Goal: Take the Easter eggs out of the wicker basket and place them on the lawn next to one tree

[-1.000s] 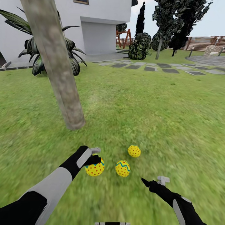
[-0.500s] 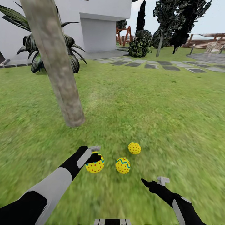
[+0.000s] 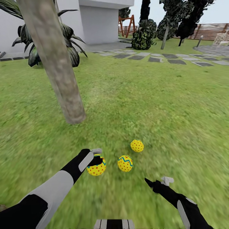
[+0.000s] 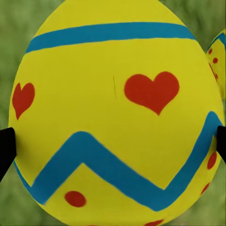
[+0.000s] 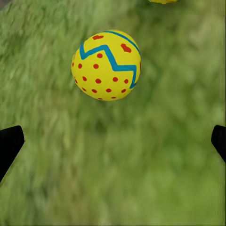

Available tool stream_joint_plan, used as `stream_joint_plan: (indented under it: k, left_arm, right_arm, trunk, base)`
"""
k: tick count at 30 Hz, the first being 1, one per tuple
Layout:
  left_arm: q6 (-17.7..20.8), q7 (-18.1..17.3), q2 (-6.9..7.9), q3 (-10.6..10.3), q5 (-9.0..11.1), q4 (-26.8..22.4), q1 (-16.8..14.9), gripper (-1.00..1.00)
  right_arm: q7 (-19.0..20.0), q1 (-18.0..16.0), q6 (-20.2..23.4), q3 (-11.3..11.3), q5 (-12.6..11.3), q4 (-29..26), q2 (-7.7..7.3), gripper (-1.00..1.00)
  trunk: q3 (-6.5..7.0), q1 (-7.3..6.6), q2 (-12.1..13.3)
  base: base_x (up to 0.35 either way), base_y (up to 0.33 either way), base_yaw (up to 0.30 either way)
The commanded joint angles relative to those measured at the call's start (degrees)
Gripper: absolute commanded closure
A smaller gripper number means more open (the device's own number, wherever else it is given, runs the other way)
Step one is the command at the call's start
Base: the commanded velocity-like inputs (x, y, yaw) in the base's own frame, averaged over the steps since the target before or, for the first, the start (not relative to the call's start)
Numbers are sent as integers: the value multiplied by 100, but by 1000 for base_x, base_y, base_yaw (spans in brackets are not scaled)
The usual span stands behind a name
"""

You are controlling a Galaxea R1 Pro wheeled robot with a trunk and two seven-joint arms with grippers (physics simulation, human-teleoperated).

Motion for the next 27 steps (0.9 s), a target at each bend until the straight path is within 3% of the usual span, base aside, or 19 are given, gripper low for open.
stream_joint_plan:
  k: [1, 4, 7, 13, 20, 27]
  left_arm:
    - [6, 44, 5, -28, 55, -9, -4, 100]
    - [4, 44, 4, -28, 55, -11, -4, 100]
    - [2, 44, 6, -28, 55, -13, -4, 100]
    - [2, 45, 4, -28, 55, -14, -4, 100]
    - [10, 44, 7, -28, 63, -23, -4, 100]
    - [11, 51, 2, -28, 61, -22, -4, 100]
  right_arm:
    - [179, 13, 95, -33, -58, -372, 9, -100]
    - [337, 416, 248, -68, -77, -1243, 31, -100]
    - [366, 580, 298, -82, -81, -1487, 38, -100]
    - [380, 635, 312, -89, -84, -1563, 37, -100]
    - [381, 638, 308, -89, -84, -1564, 34, -100]
    - [381, 638, 306, -89, -84, -1564, 34, -100]
  trunk:
    - [-27, 1, -3]
    - [-94, 9, -7]
    - [-160, 17, -11]
    - [-293, 32, -19]
    - [-293, 32, -19]
    - [-293, 32, -19]
  base:
    - [0, 0, 0]
    - [0, 0, 0]
    - [0, 0, 0]
    - [0, 0, 0]
    - [6, 0, 0]
    - [238, 0, 0]
